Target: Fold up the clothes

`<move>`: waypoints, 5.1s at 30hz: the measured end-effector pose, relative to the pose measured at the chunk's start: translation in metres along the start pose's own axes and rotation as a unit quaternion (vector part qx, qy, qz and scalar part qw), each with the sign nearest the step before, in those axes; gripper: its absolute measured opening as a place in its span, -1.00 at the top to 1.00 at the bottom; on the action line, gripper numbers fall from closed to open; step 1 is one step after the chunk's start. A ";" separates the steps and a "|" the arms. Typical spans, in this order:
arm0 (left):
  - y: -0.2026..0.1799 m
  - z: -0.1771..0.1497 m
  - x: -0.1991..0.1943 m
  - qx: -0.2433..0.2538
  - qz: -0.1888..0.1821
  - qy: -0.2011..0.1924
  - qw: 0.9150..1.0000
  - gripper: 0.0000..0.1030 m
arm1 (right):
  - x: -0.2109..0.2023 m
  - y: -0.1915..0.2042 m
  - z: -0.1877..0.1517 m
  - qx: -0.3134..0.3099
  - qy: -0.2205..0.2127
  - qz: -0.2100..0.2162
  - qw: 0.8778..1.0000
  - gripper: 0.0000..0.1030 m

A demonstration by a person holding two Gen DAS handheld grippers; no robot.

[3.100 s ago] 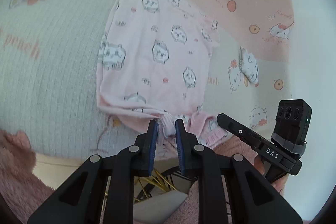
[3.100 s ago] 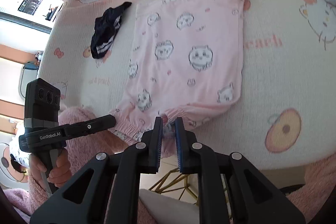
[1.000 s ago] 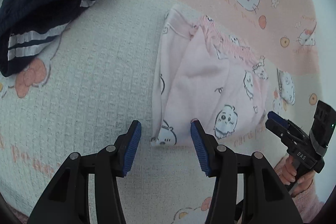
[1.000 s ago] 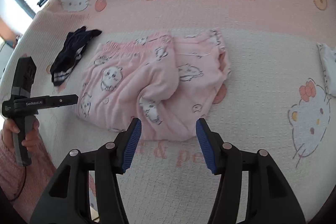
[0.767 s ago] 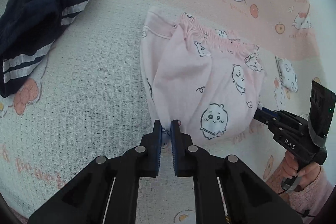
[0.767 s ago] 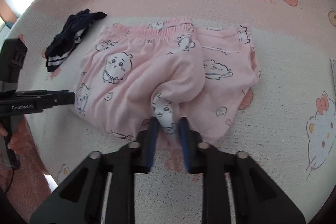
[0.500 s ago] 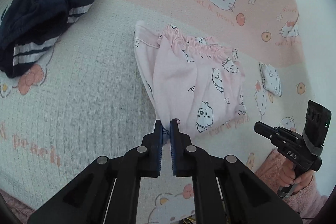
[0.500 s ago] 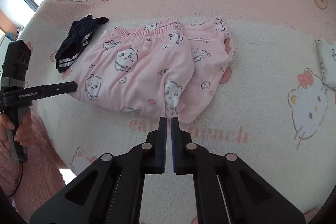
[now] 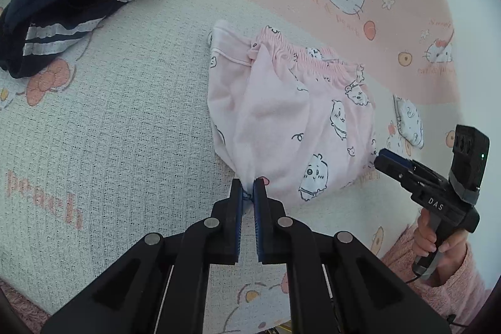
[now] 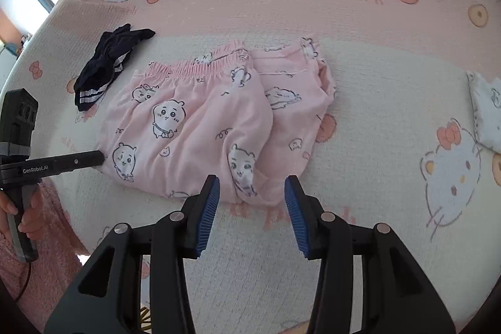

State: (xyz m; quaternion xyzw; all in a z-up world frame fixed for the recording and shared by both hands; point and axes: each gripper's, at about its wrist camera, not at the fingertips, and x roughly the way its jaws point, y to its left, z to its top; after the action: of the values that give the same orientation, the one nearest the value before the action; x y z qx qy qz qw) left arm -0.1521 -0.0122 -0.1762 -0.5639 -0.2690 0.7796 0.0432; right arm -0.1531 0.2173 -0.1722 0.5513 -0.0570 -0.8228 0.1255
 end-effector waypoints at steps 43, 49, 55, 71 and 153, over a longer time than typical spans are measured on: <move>-0.119 -0.035 0.042 0.261 0.119 0.052 0.957 0.82 | 0.003 0.013 -0.094 0.005 0.093 -0.075 0.993 0.37; -0.092 -0.026 0.040 0.191 0.070 0.063 0.977 0.81 | -0.004 0.009 -0.116 -0.047 0.153 -0.086 0.983 0.37; -0.120 -0.044 0.026 0.214 0.048 0.027 0.975 0.81 | -0.034 -0.015 -0.118 0.014 0.142 -0.060 0.988 0.34; -0.064 -0.008 -0.036 0.218 0.073 0.030 0.973 0.74 | -0.025 0.026 -0.084 -0.036 0.096 -0.158 0.982 0.09; -0.109 0.031 0.023 0.251 0.087 0.053 0.963 0.23 | -0.003 0.047 -0.020 -0.024 0.055 -0.105 0.993 -0.09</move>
State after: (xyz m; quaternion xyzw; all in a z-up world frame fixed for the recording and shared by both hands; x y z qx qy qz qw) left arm -0.2146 0.0781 -0.1382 -0.5964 -0.0124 0.7921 0.1293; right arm -0.1269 0.1735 -0.1664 0.5952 0.0283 -0.8012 0.0546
